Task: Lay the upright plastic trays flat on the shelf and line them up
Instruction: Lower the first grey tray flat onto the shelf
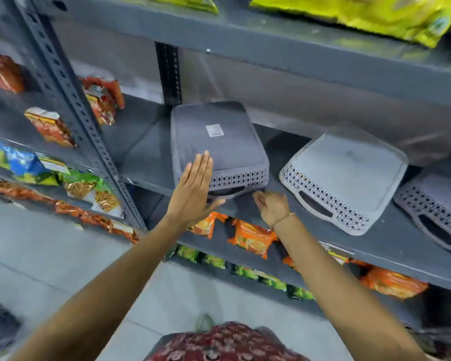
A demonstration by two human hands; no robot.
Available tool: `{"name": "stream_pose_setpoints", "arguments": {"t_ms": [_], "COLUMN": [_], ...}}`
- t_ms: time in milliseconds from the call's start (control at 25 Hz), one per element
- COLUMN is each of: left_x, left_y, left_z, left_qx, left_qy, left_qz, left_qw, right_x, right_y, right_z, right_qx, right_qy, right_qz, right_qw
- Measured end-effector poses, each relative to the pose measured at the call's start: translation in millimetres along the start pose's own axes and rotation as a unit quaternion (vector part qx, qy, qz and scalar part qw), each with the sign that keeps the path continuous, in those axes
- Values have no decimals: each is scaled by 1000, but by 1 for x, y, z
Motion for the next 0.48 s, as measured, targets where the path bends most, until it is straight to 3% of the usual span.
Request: {"name": "stream_pose_setpoints", "arguments": {"t_ms": [280, 480], "left_x": [2, 1], "left_y": [-7, 0], "left_z": [9, 13], "left_qx": [-41, -58], "left_qy": [-14, 14], "left_qz": [15, -11], "left_qw": [999, 998], "right_x": [-11, 14], "right_y": [-11, -17], "right_z": [-2, 11], "right_qx": [-54, -78], "right_qy": [-37, 38], "right_qz": [-11, 11], "right_qw": [998, 996]}}
Point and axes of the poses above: each hand's wrist, its own x-axis away from the middle knuckle, its own y-axis out of the back of the hand, z = x × y, the point moved 6 cm from there along -x, towards the middle knuckle, and after that the axes turned 2 degrees about -y, right-handed, at the moved point
